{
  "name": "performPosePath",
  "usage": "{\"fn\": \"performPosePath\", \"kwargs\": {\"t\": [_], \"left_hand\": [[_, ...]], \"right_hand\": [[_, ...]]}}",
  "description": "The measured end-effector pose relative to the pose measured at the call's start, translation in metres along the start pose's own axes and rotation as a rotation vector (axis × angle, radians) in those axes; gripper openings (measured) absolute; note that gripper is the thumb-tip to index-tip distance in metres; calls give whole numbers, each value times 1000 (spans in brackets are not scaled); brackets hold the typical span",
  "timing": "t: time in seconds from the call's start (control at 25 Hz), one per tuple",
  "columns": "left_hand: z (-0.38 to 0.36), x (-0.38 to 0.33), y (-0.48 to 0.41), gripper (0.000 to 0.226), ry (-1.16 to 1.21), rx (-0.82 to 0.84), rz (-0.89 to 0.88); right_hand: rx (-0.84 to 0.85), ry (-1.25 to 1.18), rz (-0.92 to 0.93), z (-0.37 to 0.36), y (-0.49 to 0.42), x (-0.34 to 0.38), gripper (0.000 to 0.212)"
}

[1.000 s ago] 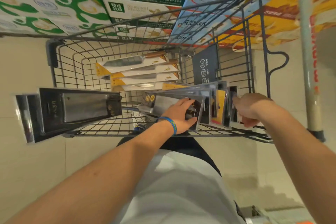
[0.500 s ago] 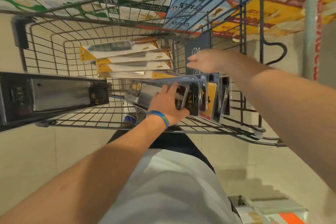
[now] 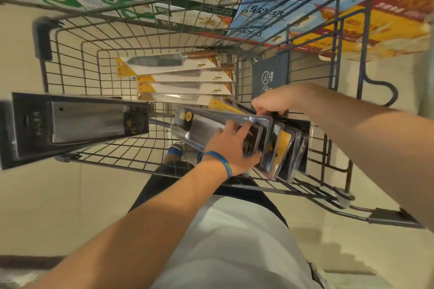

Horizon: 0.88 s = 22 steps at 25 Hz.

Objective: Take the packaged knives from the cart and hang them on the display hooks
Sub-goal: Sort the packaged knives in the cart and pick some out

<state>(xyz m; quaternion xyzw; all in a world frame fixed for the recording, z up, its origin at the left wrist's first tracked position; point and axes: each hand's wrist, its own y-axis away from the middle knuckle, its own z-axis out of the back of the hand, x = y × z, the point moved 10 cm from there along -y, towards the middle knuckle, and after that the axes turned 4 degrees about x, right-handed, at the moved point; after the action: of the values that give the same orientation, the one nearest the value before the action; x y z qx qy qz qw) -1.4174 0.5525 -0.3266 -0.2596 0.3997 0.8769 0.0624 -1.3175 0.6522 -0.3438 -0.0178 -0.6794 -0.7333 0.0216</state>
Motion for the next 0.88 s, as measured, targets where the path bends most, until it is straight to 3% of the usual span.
{"fn": "performPosePath", "kwargs": {"t": [0.12,0.24,0.32,0.52,0.56,0.64,0.72,0.76,0.88], "left_hand": [[13,-9,-21,80,-31,-76,-74],[8,-17,-44,85,141,32,-107],[10,-18,-55,81,170,14,-97],[30,22,-34,41,555,-276,-179],[33,48,-31,36,593,-343,-116],[20,118,-33,38,593,-355,211],[-14,188,-31,59,602,-169,630],[-31,206,-28,70,656,-58,742],[-52,204,-43,86,744,103,684]], "right_hand": [[-40,-284,25,11,-23,-9,43],[-151,-91,35,18,-51,5,37],[-173,-3,36,14,-73,20,33],[-27,99,46,-14,-147,57,36],[-9,123,51,-20,-160,63,36],[-27,67,69,-21,-174,73,40],[-57,2,88,-15,-185,74,44],[-42,-9,92,-15,-185,74,41],[44,-41,9,-25,-195,69,28]]}}
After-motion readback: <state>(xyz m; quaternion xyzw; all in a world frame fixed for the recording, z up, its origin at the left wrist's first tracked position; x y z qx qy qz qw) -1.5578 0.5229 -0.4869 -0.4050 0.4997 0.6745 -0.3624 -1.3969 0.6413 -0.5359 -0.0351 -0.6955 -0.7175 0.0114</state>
